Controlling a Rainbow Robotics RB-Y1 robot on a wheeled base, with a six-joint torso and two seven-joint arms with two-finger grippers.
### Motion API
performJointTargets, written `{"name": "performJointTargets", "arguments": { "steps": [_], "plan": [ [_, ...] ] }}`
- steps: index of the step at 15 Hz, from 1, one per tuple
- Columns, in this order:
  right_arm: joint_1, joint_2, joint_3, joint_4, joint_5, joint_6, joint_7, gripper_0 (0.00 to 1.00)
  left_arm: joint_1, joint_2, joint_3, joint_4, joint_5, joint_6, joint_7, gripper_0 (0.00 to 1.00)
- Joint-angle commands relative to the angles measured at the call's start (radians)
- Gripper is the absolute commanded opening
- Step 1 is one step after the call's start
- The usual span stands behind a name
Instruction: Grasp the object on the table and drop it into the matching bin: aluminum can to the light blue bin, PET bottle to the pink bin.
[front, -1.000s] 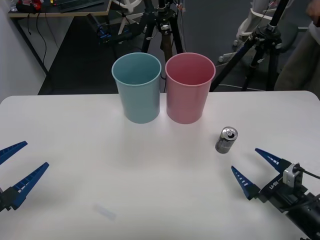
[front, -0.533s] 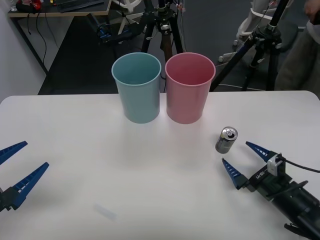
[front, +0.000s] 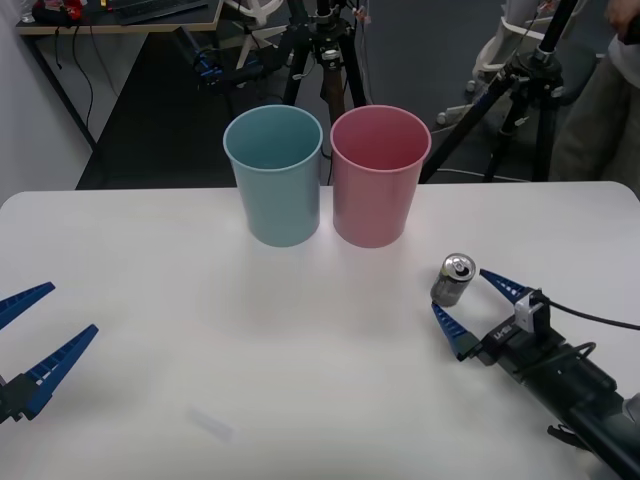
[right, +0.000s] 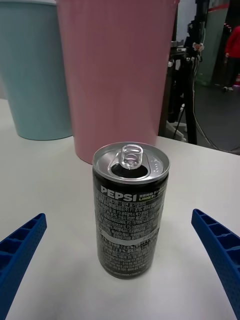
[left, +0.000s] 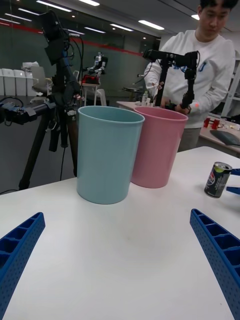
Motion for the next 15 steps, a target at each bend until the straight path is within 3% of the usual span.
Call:
{"name": "performJointTargets", "arguments": {
  "steps": [1,11,15],
  "plan": [
    [-0.016,0.0,0.007,0.0,0.0,0.035,0.001,1.0,0.0,0.0,0.0,0.0,0.0,0.0,0.0,1.0],
    [-0.051,0.0,0.077,0.0,-0.026,0.142,0.007,1.0,0.0,0.0,0.0,0.0,0.0,0.0,0.0,1.0],
    [-0.117,0.001,0.08,0.095,-0.037,0.118,0.018,1.0,0.0,0.0,0.0,0.0,0.0,0.0,0.0,1.0]
  ]
}}
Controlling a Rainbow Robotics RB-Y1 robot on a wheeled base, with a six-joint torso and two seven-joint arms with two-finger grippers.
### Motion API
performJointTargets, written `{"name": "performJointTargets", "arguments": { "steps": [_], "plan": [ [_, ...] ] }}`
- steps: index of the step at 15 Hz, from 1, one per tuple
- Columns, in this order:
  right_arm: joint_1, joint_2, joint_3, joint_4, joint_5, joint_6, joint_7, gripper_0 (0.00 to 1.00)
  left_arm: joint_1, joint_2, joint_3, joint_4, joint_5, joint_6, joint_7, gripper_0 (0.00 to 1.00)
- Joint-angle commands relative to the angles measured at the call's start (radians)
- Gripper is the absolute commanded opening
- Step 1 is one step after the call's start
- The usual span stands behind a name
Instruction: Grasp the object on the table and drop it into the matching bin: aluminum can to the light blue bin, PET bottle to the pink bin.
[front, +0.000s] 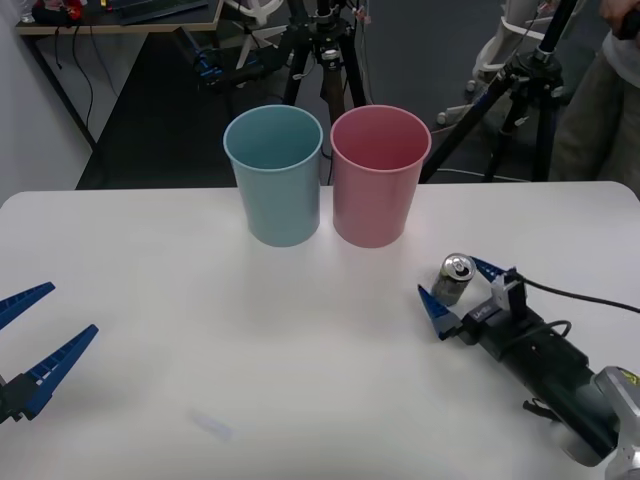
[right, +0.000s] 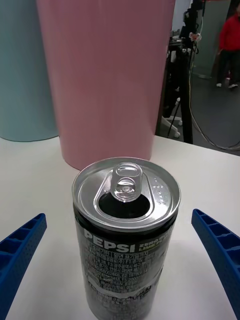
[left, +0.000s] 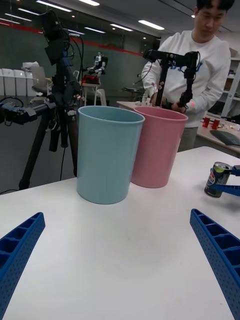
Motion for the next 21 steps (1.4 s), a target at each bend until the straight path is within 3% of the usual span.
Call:
{"name": "performJointTargets", "arguments": {
  "steps": [1,6,7,8,9,21],
  "plan": [
    [-0.036,0.0,0.0,0.046,-0.006,-0.011,0.007,1.0,0.0,0.0,0.0,0.0,0.0,0.0,0.0,1.0],
    [-0.058,0.0,0.009,0.069,-0.015,-0.007,0.007,1.0,0.0,0.0,0.0,0.0,0.0,0.0,0.0,1.0],
    [-0.056,0.0,0.009,0.069,-0.015,-0.007,0.009,0.89,0.0,0.0,0.0,0.0,0.0,0.0,0.0,1.0],
    [-0.056,0.0,0.009,0.069,-0.015,-0.007,0.009,0.13,0.0,0.0,0.0,0.0,0.0,0.0,0.0,1.0],
    [-0.056,0.001,0.009,0.069,-0.015,-0.007,0.009,0.0,0.0,0.0,0.0,0.0,0.0,0.0,0.0,1.0],
    [-0.045,-0.003,-0.014,0.063,-0.025,-0.063,0.006,0.0,0.0,0.0,0.0,0.0,0.0,0.0,0.0,1.0]
  ]
}}
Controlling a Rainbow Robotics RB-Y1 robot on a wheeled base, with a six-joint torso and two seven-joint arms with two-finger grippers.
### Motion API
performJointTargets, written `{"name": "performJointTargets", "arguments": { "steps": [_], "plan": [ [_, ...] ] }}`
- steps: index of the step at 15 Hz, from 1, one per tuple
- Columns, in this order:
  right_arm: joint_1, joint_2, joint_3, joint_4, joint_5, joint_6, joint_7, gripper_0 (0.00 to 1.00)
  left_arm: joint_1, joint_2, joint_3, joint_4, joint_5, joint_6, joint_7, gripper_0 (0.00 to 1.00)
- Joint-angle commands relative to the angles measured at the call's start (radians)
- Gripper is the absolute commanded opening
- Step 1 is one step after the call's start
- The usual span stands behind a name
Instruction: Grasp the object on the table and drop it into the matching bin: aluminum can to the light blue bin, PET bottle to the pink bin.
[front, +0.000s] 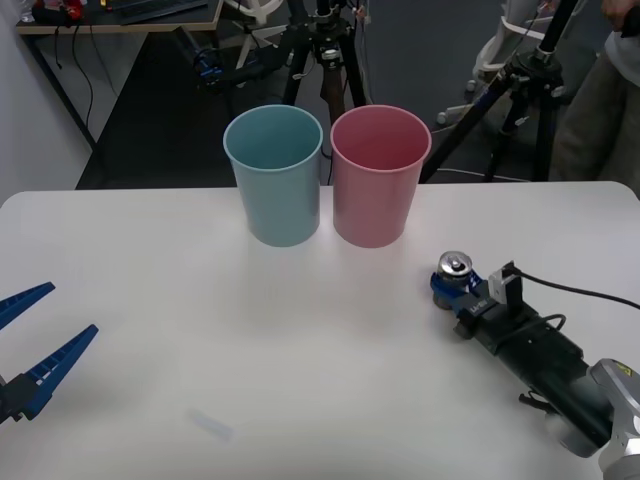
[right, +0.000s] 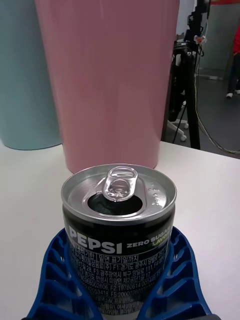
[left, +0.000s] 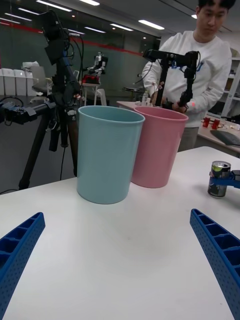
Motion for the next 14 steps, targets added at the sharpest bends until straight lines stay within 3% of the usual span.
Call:
{"name": "performJointTargets", "arguments": {
  "steps": [1,5,9,14],
  "plan": [
    [0.012,-0.006,-0.016,-0.018,0.0,-0.035,-0.002,0.0,0.0,0.0,0.0,0.0,0.0,0.0,0.0,1.0],
    [0.122,-0.032,-0.018,-0.211,-0.006,-0.037,-0.031,0.0,0.0,0.0,0.0,0.0,0.0,0.0,0.0,1.0],
    [0.277,-0.076,-0.032,-0.461,-0.009,-0.034,-0.181,0.0,0.0,0.0,0.0,0.0,0.0,0.0,0.0,1.0],
    [0.446,-0.084,-0.081,-0.75,0.009,0.005,-0.358,0.0,0.0,0.0,0.0,0.0,0.0,0.0,0.0,1.0]
  ]
}}
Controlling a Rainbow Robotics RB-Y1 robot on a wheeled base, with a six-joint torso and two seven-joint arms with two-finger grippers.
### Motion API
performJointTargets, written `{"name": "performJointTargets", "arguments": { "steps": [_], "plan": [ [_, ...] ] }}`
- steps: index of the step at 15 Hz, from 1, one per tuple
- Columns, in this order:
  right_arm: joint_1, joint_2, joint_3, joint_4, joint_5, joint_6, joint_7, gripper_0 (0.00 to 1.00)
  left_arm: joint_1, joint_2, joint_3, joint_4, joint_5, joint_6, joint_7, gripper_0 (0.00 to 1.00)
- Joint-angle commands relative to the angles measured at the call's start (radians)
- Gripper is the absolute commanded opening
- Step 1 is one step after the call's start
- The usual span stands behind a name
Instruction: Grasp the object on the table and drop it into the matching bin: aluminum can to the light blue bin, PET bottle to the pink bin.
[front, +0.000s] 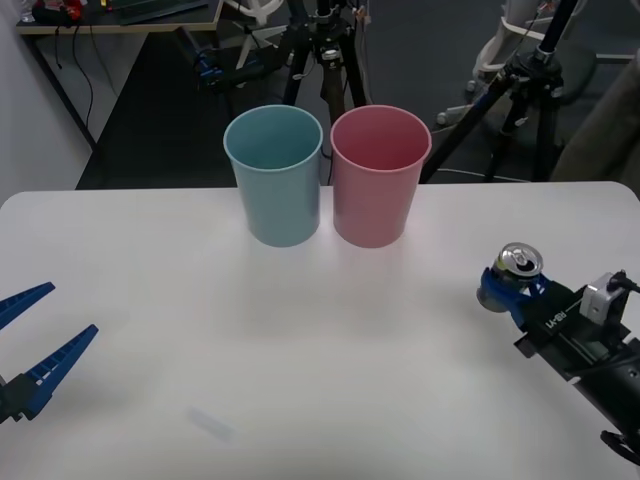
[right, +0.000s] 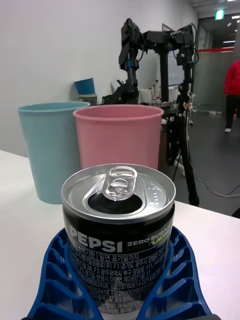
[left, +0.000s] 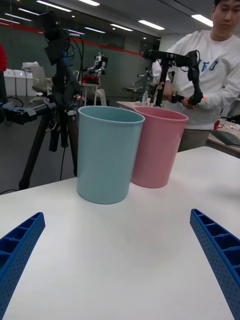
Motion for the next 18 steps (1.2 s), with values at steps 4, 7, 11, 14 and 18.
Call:
{"name": "performJointTargets", "arguments": {
  "steps": [4,7,11,14,18],
  "plan": [
    [0.119,0.0,0.015,-0.333,0.07,0.098,-0.242,0.0,0.0,0.0,0.0,0.0,0.0,0.0,0.0,1.0],
    [0.086,-0.002,0.096,-0.468,0.149,0.201,-0.374,0.0,0.0,0.0,0.0,0.0,0.0,0.0,0.0,1.0],
    [-0.05,-0.002,0.251,-0.498,0.238,0.371,-0.423,0.0,0.0,0.0,0.0,0.0,0.0,0.0,0.0,1.0],
    [-0.193,-0.008,0.373,-0.437,0.258,0.503,-0.432,0.0,0.0,0.0,0.0,0.0,0.0,0.0,0.0,1.0],
    [-0.409,-0.007,0.492,-0.3,0.272,0.649,-0.432,0.0,0.0,0.0,0.0,0.0,0.0,0.0,0.0,1.0]
  ]
}}
